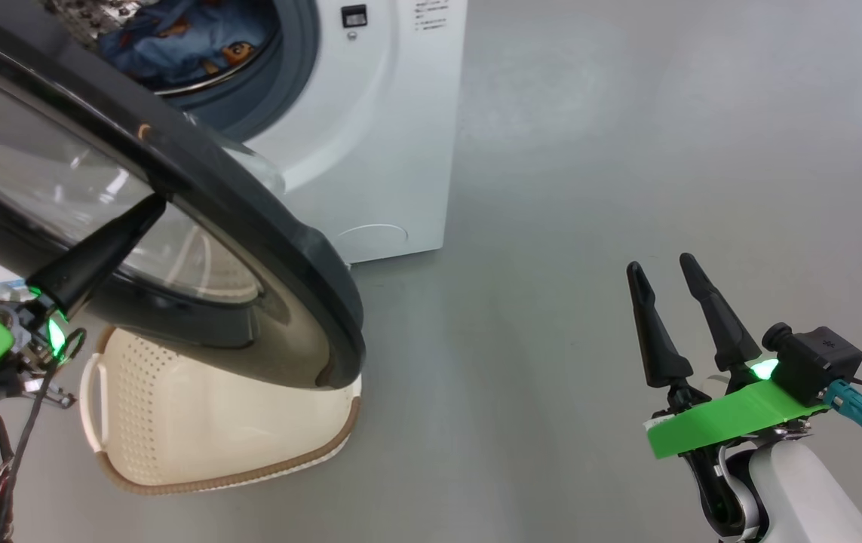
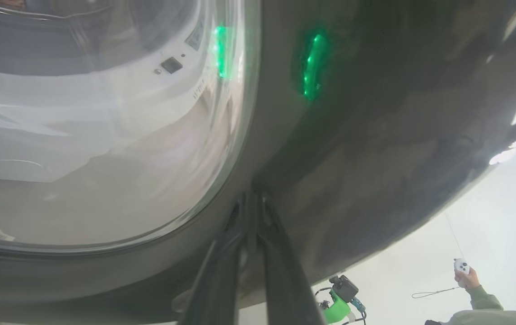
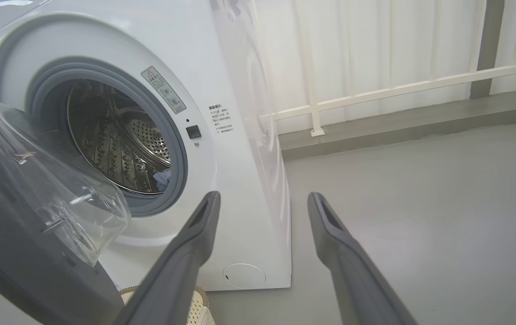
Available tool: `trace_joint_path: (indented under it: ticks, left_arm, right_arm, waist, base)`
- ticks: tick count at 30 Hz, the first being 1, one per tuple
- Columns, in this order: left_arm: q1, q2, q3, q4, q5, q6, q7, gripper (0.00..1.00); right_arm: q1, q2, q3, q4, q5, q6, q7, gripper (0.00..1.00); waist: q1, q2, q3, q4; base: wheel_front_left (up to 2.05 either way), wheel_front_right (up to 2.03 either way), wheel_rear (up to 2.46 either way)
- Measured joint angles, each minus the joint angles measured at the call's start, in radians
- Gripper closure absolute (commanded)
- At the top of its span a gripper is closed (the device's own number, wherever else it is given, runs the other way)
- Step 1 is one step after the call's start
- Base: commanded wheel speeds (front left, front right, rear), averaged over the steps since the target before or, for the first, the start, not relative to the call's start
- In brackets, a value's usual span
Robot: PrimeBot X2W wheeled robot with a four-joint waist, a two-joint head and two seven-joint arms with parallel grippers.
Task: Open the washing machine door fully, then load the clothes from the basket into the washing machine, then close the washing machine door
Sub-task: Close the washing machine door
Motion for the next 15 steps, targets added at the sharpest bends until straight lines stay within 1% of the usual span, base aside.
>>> trace_joint_path:
  ticks: [3, 4, 5, 6, 7, 10, 15]
  left_arm:
    - [0.0, 0.001, 0.001, 0.0, 0.004, -0.006, -0.001, 1.0]
    - [0.001, 0.001, 0.001, -0.001, 0.013, -0.016, -0.01, 0.89]
    - [0.003, 0.003, 0.002, -0.004, 0.023, -0.023, -0.016, 0.67]
    - [0.007, 0.005, 0.003, -0.009, 0.03, -0.03, -0.023, 0.22]
    - [0.011, 0.006, 0.008, -0.017, 0.039, -0.038, -0.035, 0.0]
    - [0.044, 0.006, 0.028, -0.05, 0.047, -0.054, -0.071, 0.0]
    - [0.093, 0.006, 0.069, -0.091, 0.115, -0.065, -0.182, 0.0]
  right_arm:
    - [0.0, 0.0, 0.0, 0.001, 0.0, 0.0, 0.0, 0.0]
    - [0.0, -0.001, 0.0, 0.002, 0.0, 0.0, 0.0, 0.0]
    - [0.0, -0.001, 0.0, 0.002, 0.0, 0.0, 0.0, 0.0]
    - [0.0, -0.002, -0.001, 0.003, 0.0, 0.0, 0.0, 0.0]
    - [0.0, -0.003, -0.001, 0.003, 0.0, 0.0, 0.0, 0.0]
    - [0.0, -0.009, -0.008, 0.004, 0.0, 0.0, 0.0, 0.0]
    - [0.0, -0.026, -0.023, 0.004, 0.0, 0.0, 0.0, 0.0]
  waist:
    - [-0.0001, 0.0, -0.001, 0.013]
    - [0.0, 0.0, -0.001, 0.019]
    - [-0.0001, 0.0, -0.002, 0.026]
    - [-0.0001, 0.0, -0.002, 0.033]
    - [0.0, 0.0, -0.003, 0.041]
    - [-0.0001, 0.0, -0.005, 0.063]
    - [0.0, 0.0, -0.008, 0.1]
  base:
    - [0.0, 0.0, 0.0]
    - [0.0, 0.0, 0.0]
    - [0.0, 0.0, 0.0]
    - [0.0, 0.0, 0.0]
    - [0.0, 0.0, 0.0]
    - [0.0, 0.0, 0.0]
    - [0.0, 0.0, 0.0]
